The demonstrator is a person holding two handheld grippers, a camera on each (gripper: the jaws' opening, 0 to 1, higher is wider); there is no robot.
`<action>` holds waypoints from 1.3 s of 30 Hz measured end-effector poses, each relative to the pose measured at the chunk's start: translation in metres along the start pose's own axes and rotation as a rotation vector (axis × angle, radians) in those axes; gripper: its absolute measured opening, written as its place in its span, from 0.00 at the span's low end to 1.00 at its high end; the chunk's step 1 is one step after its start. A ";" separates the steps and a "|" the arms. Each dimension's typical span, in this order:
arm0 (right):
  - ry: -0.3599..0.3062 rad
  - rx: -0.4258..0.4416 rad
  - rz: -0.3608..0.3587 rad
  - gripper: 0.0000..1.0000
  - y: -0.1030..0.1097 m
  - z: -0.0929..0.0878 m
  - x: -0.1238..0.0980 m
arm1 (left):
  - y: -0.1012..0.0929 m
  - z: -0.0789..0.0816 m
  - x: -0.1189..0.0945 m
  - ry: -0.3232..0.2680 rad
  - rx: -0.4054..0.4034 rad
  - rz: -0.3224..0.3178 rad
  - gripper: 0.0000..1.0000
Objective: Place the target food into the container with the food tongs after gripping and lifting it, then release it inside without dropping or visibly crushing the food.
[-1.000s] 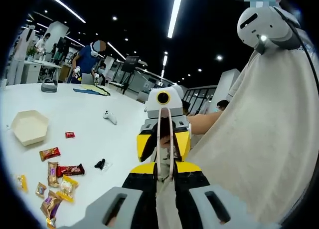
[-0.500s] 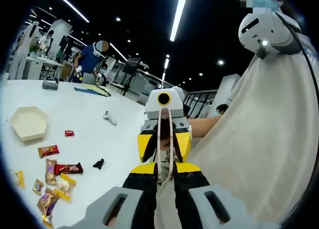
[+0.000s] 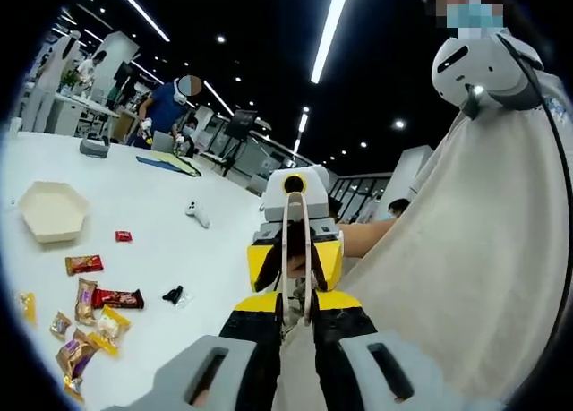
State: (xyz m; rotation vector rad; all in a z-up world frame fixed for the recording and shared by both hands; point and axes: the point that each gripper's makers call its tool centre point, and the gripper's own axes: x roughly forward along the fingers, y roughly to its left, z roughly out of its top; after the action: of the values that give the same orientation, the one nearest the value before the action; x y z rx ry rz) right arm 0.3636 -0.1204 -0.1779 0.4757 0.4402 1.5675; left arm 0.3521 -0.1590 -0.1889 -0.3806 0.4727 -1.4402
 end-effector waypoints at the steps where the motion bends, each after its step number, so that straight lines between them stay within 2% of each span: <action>1: -0.002 0.001 0.003 0.22 0.001 0.000 0.001 | -0.001 -0.001 0.000 0.004 -0.006 -0.005 0.09; 9: -0.008 0.006 -0.002 0.21 0.001 0.002 0.002 | -0.001 0.003 -0.006 -0.025 -0.021 -0.001 0.09; 14: -0.012 0.036 0.006 0.20 0.002 0.000 0.003 | -0.001 0.000 -0.005 -0.002 -0.024 0.006 0.11; 19: -0.014 0.040 -0.002 0.21 0.001 -0.001 0.001 | 0.000 -0.002 -0.004 0.002 -0.062 0.026 0.16; 28: -0.062 0.078 -0.014 0.23 -0.002 0.006 -0.003 | 0.003 0.006 -0.005 -0.075 -0.124 0.055 0.21; 32: -0.041 0.057 -0.016 0.24 -0.002 0.003 -0.001 | 0.005 0.003 -0.005 -0.046 -0.121 0.060 0.21; 39: -0.046 0.069 -0.018 0.26 -0.005 0.004 0.000 | 0.007 0.005 -0.007 -0.031 -0.120 0.088 0.24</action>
State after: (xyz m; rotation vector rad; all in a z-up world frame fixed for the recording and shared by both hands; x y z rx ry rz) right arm 0.3700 -0.1207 -0.1769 0.5586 0.4632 1.5246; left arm 0.3605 -0.1516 -0.1883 -0.4717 0.5462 -1.3232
